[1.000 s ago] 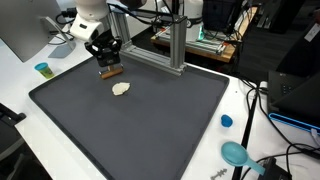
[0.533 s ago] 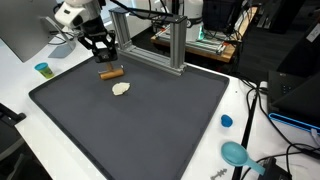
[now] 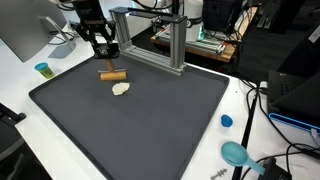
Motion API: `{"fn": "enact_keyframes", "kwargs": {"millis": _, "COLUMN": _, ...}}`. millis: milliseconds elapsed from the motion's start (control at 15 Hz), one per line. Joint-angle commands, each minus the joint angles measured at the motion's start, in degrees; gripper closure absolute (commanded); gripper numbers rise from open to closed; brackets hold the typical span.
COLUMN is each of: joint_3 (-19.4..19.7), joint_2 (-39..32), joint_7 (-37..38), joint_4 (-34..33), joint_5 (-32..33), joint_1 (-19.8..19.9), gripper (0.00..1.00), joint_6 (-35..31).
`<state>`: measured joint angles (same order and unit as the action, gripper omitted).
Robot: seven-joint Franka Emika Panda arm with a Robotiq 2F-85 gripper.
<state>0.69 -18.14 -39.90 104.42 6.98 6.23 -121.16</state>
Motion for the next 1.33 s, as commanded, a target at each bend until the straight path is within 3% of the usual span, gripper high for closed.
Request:
{"fn": "enact_keyframes", "kwargs": {"millis": 0, "joint_3": -1.2, "joint_2": 0.3, "joint_7": 3.8, "joint_4": -1.6, "joint_5": -2.1, "joint_1": -1.1, "gripper": 0.78, "joint_6": 4.1}}
{"fn": "enact_keyframes", "kwargs": {"millis": 267, "joint_3": -2.3, "joint_2": -3.7, "joint_7": 1.4, "joint_4": -8.0, "joint_5": -9.4, "joint_1": 1.2, "gripper": 0.78, "joint_6": 9.0}}
{"fn": "enact_keyframes", "kwargs": {"millis": 467, "joint_3": -1.3, "joint_2": -6.3, "joint_7": 4.0, "joint_4": -11.0, "joint_5": -10.3, "joint_1": 2.1, "gripper": 0.78, "joint_6": 10.3}}
{"fn": "enact_keyframes", "kwargs": {"millis": 533, "joint_3": -1.5, "joint_2": -4.0, "joint_7": 3.9, "joint_4": -7.2, "joint_5": -8.1, "joint_1": 1.2, "gripper": 0.53, "joint_6": 7.9}}
{"fn": "enact_keyframes", "kwargs": {"millis": 600, "joint_3": -1.4, "joint_2": -4.9, "joint_7": 3.9, "joint_4": -8.1, "joint_5": -8.4, "joint_1": 1.8, "gripper": 0.53, "joint_6": 8.0}}
{"fn": "enact_keyframes", "kwargs": {"millis": 667, "joint_3": -1.4, "joint_2": -5.6, "joint_7": 3.9, "joint_4": -8.7, "joint_5": -8.5, "joint_1": 2.1, "gripper": 0.78, "joint_6": 8.0}}
{"fn": "enact_keyframes", "kwargs": {"millis": 1267, "joint_3": -1.3, "joint_2": -6.4, "joint_7": 8.4, "joint_4": -8.7, "joint_5": -8.3, "joint_1": 2.0, "gripper": 0.78, "joint_6": 3.3}}
